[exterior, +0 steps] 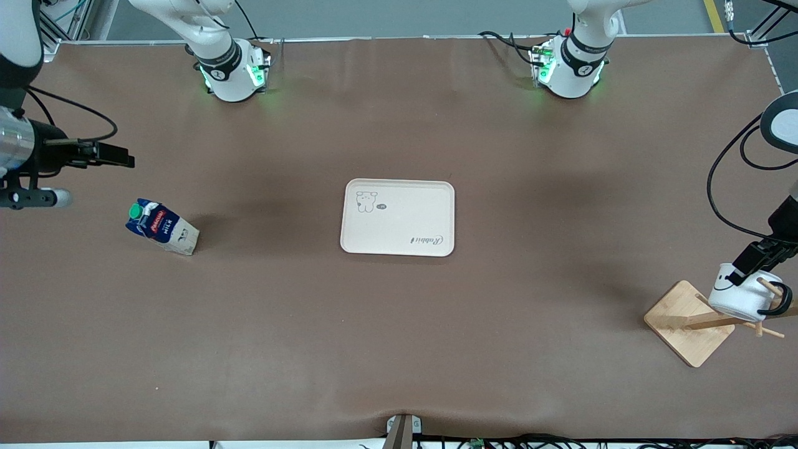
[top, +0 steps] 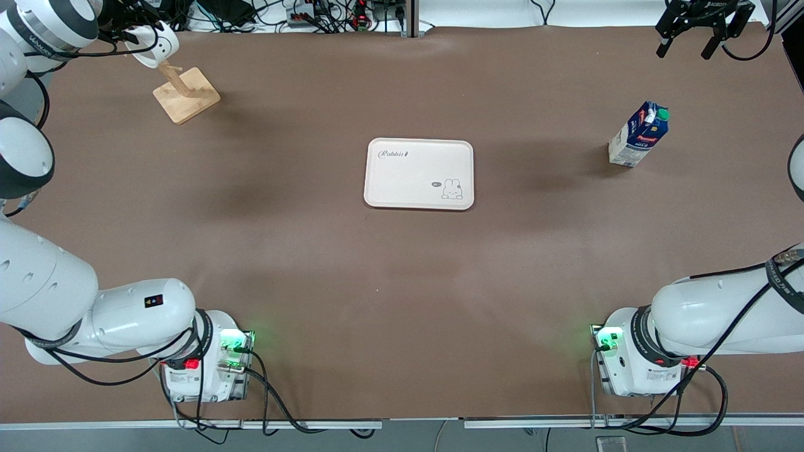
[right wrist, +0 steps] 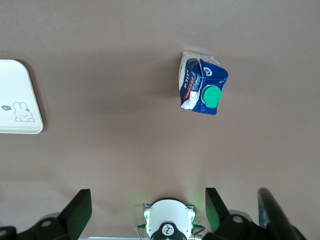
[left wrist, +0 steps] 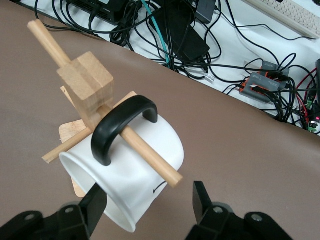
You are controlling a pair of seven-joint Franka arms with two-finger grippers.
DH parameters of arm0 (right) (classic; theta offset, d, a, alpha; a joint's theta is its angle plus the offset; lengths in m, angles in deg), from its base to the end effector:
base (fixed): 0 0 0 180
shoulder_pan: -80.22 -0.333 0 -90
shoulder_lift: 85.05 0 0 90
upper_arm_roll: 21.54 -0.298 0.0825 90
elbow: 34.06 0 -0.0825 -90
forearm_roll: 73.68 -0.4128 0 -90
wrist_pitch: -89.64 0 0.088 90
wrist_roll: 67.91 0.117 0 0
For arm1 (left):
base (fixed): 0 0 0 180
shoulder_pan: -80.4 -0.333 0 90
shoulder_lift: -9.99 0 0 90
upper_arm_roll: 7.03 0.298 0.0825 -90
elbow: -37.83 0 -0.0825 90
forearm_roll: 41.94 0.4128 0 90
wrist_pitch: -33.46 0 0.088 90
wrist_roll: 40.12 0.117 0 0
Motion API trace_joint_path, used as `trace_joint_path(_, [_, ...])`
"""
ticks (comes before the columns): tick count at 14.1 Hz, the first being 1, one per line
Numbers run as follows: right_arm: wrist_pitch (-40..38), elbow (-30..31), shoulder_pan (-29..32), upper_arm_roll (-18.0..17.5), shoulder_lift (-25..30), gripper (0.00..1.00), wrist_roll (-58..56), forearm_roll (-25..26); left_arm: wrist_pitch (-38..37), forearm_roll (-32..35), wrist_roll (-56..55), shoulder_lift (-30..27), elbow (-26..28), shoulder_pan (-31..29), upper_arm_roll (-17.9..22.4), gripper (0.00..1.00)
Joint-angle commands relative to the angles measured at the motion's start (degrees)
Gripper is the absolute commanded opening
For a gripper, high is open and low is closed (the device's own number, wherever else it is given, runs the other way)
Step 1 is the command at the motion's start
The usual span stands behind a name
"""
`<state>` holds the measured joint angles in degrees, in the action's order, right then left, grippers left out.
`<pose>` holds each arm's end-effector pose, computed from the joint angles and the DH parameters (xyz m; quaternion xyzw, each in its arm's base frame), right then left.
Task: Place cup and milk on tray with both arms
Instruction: 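Grasp the mug handle with the left gripper while the right gripper lowers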
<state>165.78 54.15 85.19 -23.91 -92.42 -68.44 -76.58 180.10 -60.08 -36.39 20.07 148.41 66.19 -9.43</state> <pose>0.5826 -0.0208 0.5206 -0.9851 0.0157 0.1679 0.0325 0.6459 0.1389 0.4055 0.9516 0.1774 0.2355 0.0865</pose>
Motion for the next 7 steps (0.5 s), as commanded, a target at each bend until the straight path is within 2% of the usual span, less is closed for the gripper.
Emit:
trace_joint_path(1, [-0.8,-1.1,2.1,-0.6,-1.4,1.00,0.3,0.9,0.7,-1.8,2.2,2.2,-2.4,0.1,-0.4,0.77])
trace_joint_path(7, [-0.4,-2.0,2.0,-0.7,-2.5,1.00,4.3,0.8,0.9,-1.8,2.3,3.4,-2.7,0.0,-0.4,0.72])
